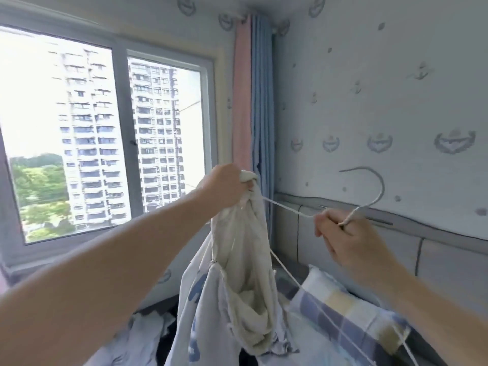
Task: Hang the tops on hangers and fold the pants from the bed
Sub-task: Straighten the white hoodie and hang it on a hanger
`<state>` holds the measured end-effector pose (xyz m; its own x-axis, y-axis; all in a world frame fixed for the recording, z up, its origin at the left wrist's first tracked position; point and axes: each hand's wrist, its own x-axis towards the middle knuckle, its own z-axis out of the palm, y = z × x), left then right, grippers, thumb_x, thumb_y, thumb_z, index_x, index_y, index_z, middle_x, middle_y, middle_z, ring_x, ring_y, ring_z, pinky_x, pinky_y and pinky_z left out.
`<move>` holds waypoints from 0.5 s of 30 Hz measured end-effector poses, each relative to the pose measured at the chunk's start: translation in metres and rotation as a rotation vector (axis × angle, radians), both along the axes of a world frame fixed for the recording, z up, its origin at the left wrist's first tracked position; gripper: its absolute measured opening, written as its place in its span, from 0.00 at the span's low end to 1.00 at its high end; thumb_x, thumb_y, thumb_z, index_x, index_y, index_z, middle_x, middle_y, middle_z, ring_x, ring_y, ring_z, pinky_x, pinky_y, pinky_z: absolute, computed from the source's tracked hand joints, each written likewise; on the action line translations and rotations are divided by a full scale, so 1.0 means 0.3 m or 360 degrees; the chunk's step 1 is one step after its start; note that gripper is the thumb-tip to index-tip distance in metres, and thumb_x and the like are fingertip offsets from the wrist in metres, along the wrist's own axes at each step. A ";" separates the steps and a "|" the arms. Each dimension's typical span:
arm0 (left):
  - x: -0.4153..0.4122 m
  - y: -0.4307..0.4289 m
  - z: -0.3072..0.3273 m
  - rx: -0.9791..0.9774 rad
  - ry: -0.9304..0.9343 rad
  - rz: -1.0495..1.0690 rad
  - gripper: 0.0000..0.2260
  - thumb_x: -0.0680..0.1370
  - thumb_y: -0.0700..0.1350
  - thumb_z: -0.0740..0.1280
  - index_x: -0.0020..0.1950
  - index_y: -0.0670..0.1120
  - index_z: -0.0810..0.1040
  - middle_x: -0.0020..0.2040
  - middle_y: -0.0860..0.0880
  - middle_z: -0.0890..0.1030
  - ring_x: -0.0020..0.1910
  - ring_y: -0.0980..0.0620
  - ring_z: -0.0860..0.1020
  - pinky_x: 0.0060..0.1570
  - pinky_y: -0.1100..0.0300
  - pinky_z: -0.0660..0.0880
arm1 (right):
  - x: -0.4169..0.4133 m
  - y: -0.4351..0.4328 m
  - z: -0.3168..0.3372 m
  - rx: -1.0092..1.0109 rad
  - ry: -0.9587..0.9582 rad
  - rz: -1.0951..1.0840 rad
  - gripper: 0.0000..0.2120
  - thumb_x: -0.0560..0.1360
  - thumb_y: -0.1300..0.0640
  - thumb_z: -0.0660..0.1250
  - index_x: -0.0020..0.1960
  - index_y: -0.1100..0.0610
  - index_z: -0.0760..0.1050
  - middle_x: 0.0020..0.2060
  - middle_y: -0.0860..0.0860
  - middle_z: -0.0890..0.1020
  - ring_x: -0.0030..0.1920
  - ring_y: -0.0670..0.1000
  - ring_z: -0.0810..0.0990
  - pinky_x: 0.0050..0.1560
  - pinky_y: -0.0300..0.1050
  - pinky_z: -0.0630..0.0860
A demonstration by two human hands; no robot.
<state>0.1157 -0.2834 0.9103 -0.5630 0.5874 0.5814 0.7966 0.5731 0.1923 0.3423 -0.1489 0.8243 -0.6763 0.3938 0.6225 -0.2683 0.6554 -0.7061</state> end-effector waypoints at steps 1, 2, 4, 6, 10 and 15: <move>-0.022 -0.045 -0.042 0.0022 -0.0058 0.0029 0.13 0.81 0.53 0.65 0.43 0.46 0.80 0.33 0.53 0.74 0.31 0.56 0.73 0.28 0.63 0.65 | -0.049 -0.031 -0.042 -0.0008 -0.0012 0.0032 0.17 0.83 0.55 0.60 0.37 0.59 0.72 0.21 0.49 0.64 0.22 0.48 0.59 0.23 0.39 0.56; -0.039 -0.089 -0.084 0.0042 -0.0129 0.0060 0.12 0.81 0.52 0.66 0.43 0.46 0.80 0.33 0.52 0.75 0.32 0.55 0.74 0.28 0.63 0.65 | -0.096 -0.062 -0.087 -0.0030 -0.0030 0.0072 0.17 0.83 0.56 0.60 0.37 0.60 0.71 0.20 0.47 0.63 0.22 0.47 0.59 0.23 0.38 0.57; -0.063 -0.170 -0.173 0.0080 -0.0298 0.0097 0.12 0.79 0.51 0.68 0.39 0.46 0.78 0.34 0.51 0.76 0.32 0.51 0.76 0.27 0.61 0.67 | -0.187 -0.132 -0.184 -0.0101 -0.0092 0.0154 0.17 0.83 0.56 0.61 0.37 0.61 0.70 0.21 0.45 0.63 0.23 0.46 0.59 0.24 0.38 0.57; -0.060 -0.247 -0.271 0.0093 -0.0478 0.0104 0.11 0.78 0.52 0.69 0.38 0.48 0.78 0.34 0.51 0.78 0.33 0.51 0.78 0.29 0.60 0.70 | -0.265 -0.205 -0.288 -0.0149 -0.0188 0.0197 0.17 0.83 0.56 0.61 0.36 0.61 0.70 0.21 0.44 0.63 0.23 0.45 0.60 0.26 0.39 0.58; -0.025 -0.367 -0.500 0.0182 -0.0868 0.0089 0.09 0.76 0.50 0.70 0.40 0.46 0.82 0.33 0.54 0.78 0.31 0.53 0.74 0.32 0.60 0.70 | -0.335 -0.347 -0.490 -0.0239 -0.0246 0.0260 0.16 0.83 0.59 0.61 0.38 0.65 0.70 0.22 0.44 0.64 0.24 0.44 0.61 0.28 0.42 0.59; 0.094 -0.428 -0.734 0.0426 -0.1329 0.0030 0.14 0.78 0.48 0.69 0.35 0.44 0.75 0.28 0.53 0.68 0.26 0.52 0.65 0.26 0.63 0.61 | -0.297 -0.442 -0.763 -0.0366 -0.0385 0.0297 0.19 0.83 0.58 0.61 0.33 0.55 0.67 0.23 0.44 0.65 0.26 0.45 0.62 0.27 0.43 0.59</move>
